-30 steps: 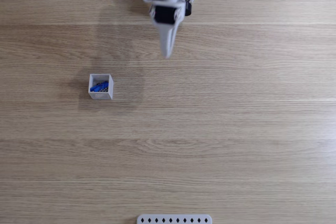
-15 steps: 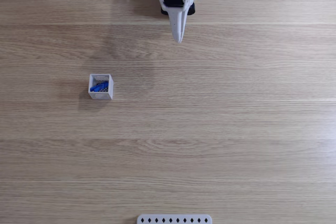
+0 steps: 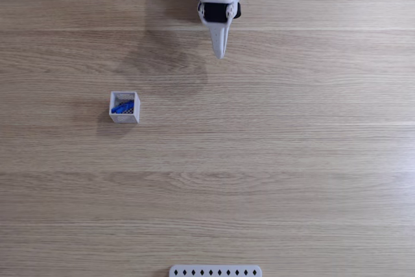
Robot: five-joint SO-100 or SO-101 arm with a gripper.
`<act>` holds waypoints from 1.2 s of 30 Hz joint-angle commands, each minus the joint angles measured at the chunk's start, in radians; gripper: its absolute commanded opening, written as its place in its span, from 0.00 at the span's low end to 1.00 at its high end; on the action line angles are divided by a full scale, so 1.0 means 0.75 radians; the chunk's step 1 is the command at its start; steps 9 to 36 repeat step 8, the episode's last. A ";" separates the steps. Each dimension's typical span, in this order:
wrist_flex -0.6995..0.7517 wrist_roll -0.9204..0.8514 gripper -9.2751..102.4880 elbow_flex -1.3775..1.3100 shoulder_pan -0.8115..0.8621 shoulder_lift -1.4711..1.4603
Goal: Grasp a peg and put it in the crate.
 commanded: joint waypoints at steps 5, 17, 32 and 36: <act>0.000 -0.020 0.08 -0.037 0.010 0.018; 0.000 -0.020 0.08 -0.037 0.010 0.018; 0.000 -0.020 0.08 -0.037 0.010 0.018; 0.000 -0.020 0.08 -0.037 0.010 0.018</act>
